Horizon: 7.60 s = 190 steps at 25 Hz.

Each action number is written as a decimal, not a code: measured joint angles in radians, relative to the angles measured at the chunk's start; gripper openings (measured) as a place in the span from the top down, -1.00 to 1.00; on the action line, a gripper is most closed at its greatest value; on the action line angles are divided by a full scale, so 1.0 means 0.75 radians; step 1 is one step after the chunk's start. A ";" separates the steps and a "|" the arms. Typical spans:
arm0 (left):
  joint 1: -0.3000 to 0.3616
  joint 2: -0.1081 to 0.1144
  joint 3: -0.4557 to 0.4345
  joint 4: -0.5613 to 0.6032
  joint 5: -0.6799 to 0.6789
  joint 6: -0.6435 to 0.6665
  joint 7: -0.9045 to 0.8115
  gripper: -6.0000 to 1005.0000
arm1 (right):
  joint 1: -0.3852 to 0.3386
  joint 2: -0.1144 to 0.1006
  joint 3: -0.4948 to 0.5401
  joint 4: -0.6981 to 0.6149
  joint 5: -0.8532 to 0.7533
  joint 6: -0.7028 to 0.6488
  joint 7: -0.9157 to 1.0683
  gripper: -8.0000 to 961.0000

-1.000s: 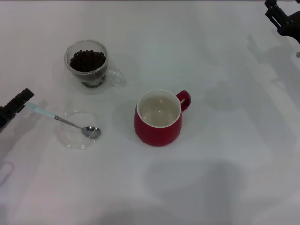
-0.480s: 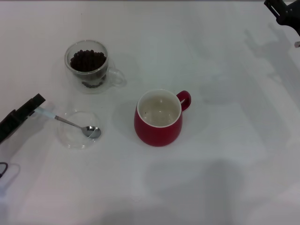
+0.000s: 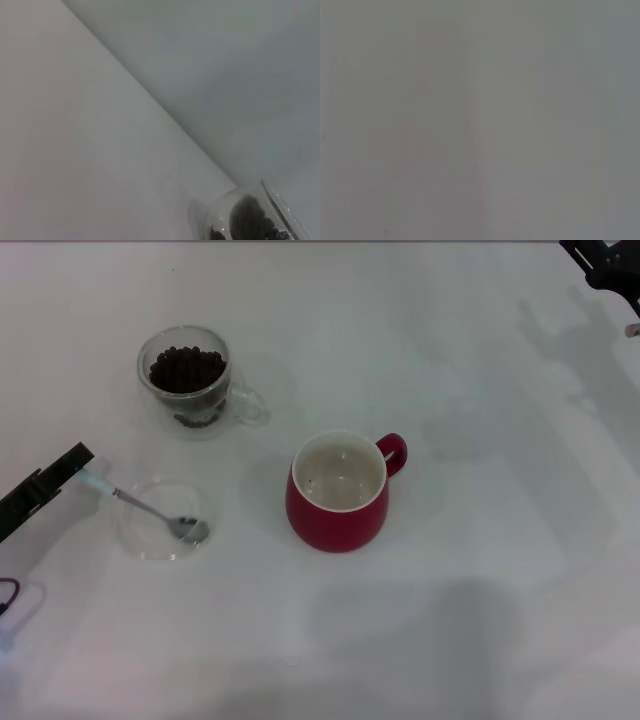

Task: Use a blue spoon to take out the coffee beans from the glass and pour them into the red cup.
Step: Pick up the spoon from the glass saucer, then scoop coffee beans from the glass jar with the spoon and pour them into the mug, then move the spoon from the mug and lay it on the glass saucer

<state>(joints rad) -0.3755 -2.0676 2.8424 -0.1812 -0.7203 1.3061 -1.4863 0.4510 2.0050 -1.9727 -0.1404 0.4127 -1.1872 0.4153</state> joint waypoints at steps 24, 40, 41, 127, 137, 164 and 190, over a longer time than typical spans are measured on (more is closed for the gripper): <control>-0.015 0.027 -0.012 -0.008 -0.097 0.176 0.093 0.72 | -0.007 -0.001 0.027 -0.001 0.000 0.022 0.002 -0.72; -0.257 0.144 -0.001 -0.098 -0.294 0.443 0.326 0.73 | -0.032 0.008 0.025 -0.001 -0.005 -0.038 0.001 -0.72; -0.287 0.142 -0.001 -0.105 -0.315 0.423 0.375 0.73 | -0.037 0.009 0.023 -0.001 -0.006 -0.043 0.003 -0.72; -0.280 0.004 -0.014 0.217 -0.459 -0.211 0.030 0.72 | -0.164 0.007 0.023 -0.005 -0.004 -0.165 0.076 -0.72; -0.241 0.006 -0.013 0.183 -0.511 -0.066 -0.041 0.72 | -0.164 0.006 0.015 0.001 -0.008 -0.195 0.079 -0.72; -0.543 0.002 0.002 0.214 0.167 0.114 0.433 0.73 | -0.198 0.007 -0.015 0.001 -0.013 -0.248 0.081 -0.72; 0.036 0.016 -0.017 0.080 -0.430 0.606 0.252 0.72 | -0.203 0.007 -0.021 -0.003 -0.007 -0.267 0.090 -0.72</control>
<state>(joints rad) -0.3488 -2.0554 2.8294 -0.1211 -1.0432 1.7603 -1.2974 0.2990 2.0101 -1.9884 -0.1428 0.4078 -1.3877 0.4831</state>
